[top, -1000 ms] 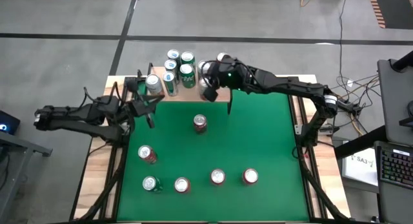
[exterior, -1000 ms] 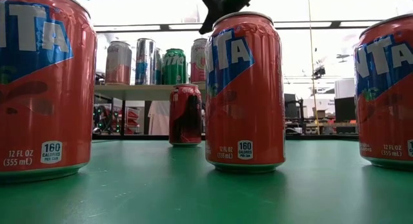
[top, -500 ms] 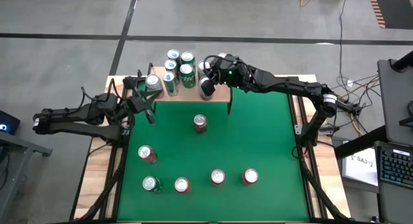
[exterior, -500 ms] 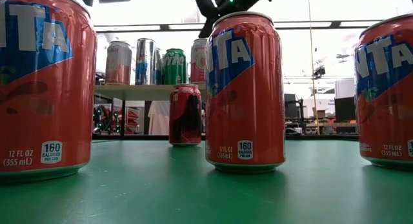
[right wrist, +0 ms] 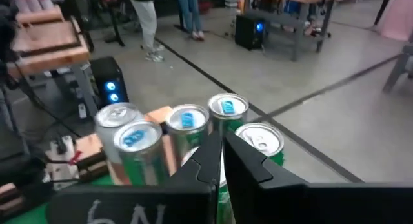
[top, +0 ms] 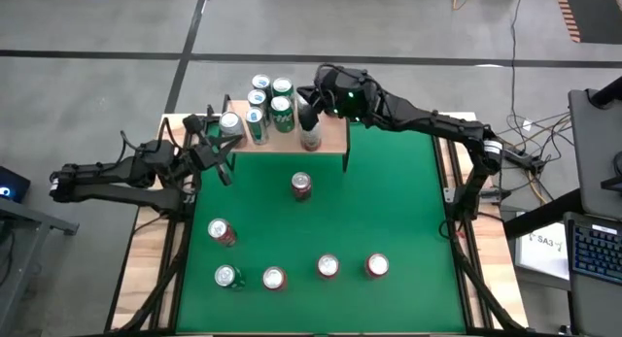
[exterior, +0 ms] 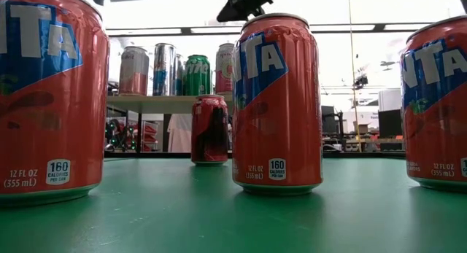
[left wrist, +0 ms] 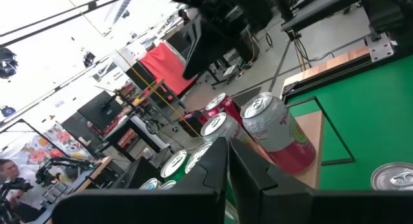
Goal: Place canned beverage on shelf
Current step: Put the orange can on the shelf
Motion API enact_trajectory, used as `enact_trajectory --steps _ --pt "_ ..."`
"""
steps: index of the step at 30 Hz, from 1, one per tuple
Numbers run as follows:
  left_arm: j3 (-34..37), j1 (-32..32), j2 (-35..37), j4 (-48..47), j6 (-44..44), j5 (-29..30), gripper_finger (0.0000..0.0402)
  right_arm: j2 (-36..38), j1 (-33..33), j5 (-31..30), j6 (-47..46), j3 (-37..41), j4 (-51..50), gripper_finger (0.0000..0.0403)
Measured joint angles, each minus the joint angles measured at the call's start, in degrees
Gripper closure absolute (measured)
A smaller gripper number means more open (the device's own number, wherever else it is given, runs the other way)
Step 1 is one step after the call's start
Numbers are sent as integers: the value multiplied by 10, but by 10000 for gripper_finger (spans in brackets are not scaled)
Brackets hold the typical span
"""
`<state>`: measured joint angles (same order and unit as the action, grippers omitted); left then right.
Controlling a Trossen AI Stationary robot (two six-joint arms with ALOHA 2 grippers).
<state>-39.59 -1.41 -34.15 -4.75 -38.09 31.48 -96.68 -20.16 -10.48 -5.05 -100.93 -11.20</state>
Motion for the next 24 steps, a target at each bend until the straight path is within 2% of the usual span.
enact_trajectory --steps 14,18,24 --pt "0 -2 9 -22 -2 25 402 -152 -72 0 -25 -273 -241 394" --pt "0 -2 13 -22 -2 25 402 -185 -77 5 -28 -314 -263 394" --pt "0 -2 13 -26 -1 25 402 -214 -76 7 -14 -327 -262 394"
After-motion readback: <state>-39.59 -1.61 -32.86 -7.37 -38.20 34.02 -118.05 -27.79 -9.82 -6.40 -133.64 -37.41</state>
